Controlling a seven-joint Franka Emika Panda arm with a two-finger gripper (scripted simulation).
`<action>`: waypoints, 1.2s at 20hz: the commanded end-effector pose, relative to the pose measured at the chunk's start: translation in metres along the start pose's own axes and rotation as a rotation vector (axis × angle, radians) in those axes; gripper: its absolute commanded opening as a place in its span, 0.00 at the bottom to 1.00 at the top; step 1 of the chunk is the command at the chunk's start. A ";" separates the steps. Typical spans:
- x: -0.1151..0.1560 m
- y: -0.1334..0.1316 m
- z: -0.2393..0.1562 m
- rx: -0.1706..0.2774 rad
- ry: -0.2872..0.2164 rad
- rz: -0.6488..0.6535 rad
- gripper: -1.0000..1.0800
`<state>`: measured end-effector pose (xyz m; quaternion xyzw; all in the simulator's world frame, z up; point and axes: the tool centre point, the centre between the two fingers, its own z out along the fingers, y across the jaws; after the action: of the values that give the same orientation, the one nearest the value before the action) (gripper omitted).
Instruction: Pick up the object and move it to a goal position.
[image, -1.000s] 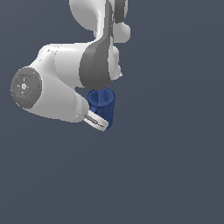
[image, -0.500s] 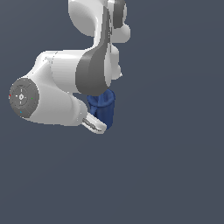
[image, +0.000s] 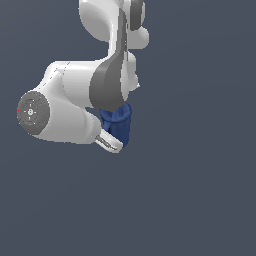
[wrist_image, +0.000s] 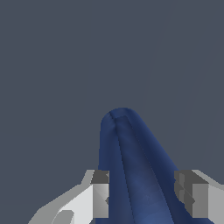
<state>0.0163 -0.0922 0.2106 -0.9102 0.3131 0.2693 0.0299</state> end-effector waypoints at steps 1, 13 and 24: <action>0.000 0.000 0.007 0.000 -0.001 0.000 0.62; 0.000 0.000 0.020 0.000 -0.001 0.001 0.00; -0.003 -0.003 0.020 0.000 -0.001 0.001 0.00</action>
<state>0.0070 -0.0863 0.1944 -0.9099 0.3139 0.2696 0.0299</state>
